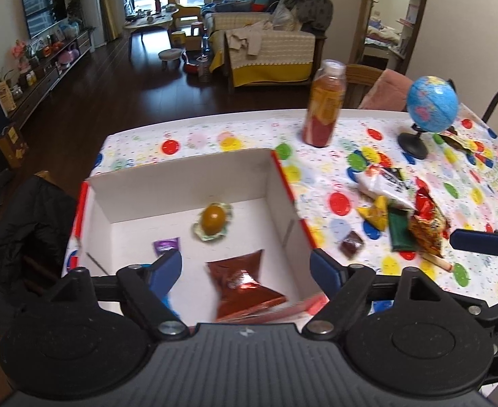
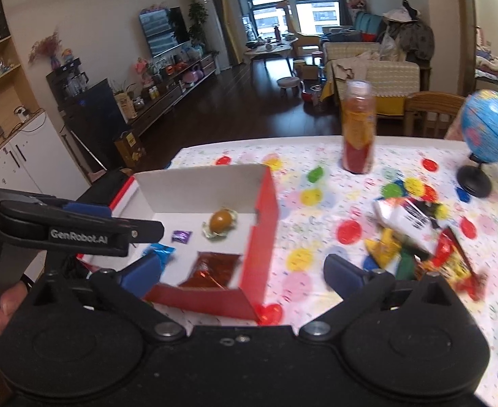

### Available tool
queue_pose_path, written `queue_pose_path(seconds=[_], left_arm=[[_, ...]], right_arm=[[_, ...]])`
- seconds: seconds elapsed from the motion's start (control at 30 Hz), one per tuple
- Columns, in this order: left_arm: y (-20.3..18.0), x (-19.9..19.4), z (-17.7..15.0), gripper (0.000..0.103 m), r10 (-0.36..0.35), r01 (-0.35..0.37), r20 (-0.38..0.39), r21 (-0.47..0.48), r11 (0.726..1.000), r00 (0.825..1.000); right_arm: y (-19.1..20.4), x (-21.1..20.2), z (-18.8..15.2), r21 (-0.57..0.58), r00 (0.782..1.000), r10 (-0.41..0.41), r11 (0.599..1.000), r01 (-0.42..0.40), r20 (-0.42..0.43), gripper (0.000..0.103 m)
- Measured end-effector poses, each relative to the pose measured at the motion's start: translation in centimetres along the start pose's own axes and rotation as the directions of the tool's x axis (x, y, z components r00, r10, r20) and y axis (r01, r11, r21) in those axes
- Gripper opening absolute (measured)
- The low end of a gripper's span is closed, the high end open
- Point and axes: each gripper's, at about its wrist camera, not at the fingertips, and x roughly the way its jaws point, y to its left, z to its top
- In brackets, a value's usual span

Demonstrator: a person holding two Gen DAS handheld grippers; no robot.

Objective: Organize snacks
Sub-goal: 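Withdraw both tools from the box back toward the snack pile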

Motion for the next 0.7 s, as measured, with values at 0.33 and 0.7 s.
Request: queue_pose_path(seconds=[0.33,0.7], left_arm=[[-5.9,1.6,-0.9,0.102,-0.079,0.079,-0.006,-0.038,0.996,0.997],[-13.2,7.1,-0.7,0.102,-0.027,0.022,-0.074,-0.072,0.997,0.997]], right_arm=[[-6.9,-3.5,-3.2,0.012,0.997,-0.082,0.997,0.082,0.009,0.103],[-16.7,-3.1,-6.5,0.025,0.977,-0.190,0.981,0.193,-0.097,0.097]])
